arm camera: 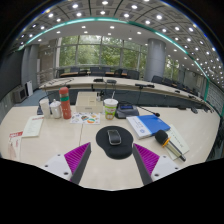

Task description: Arrange mouse

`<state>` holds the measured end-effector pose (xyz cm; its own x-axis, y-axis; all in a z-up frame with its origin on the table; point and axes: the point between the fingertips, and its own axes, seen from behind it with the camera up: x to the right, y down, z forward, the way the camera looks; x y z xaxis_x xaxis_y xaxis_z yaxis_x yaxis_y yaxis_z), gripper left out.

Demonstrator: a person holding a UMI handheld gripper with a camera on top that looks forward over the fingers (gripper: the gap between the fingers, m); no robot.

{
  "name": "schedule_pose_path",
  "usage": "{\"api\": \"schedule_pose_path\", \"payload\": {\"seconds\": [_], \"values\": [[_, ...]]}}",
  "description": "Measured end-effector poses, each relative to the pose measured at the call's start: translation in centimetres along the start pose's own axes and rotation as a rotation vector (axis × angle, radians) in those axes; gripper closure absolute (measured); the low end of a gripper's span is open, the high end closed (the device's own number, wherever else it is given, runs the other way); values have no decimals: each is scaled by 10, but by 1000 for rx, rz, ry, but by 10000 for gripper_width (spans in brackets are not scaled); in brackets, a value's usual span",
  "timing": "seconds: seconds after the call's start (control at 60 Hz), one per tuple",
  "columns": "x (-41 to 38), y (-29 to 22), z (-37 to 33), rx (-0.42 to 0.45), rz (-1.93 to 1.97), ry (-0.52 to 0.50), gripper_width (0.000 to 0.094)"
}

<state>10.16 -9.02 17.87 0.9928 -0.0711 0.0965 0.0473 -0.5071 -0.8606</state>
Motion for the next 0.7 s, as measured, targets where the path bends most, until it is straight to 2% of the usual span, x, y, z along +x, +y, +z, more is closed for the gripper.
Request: {"api": "schedule_pose_path", "payload": {"seconds": [0.283, 0.7], "values": [[-30, 25, -120, 22, -11, 11, 81], [-44, 36, -162, 53, -11, 14, 80]]}}
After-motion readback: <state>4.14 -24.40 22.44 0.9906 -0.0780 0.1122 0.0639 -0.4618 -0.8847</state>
